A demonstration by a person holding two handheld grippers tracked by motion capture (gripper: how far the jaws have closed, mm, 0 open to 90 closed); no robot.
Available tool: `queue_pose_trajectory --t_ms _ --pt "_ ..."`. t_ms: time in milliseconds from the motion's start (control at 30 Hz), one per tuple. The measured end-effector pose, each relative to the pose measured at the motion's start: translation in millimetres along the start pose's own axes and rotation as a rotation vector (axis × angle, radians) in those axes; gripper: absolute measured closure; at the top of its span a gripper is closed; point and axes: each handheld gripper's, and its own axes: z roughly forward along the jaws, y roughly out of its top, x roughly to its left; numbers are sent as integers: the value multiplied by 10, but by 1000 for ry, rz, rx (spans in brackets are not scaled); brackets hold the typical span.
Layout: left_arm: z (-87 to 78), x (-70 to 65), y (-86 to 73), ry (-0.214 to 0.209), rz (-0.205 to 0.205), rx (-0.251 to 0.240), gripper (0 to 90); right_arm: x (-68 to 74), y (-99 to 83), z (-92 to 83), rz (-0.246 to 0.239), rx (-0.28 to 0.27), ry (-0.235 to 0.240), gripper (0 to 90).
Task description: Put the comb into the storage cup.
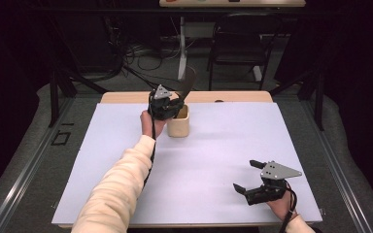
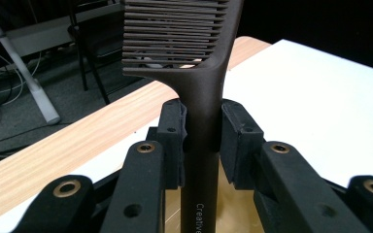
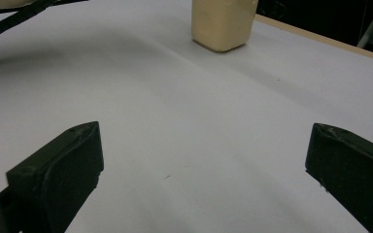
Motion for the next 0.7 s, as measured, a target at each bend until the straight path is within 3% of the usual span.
queue_pose_trajectory --t_ms 267,700 --pt "26 -5 -64 -24 -6 35 721 -3 0 -1 0 -3 -1 0" --pt "62 -21 -62 -13 38 86 720 -4 -1 3 -1 1 0 0"
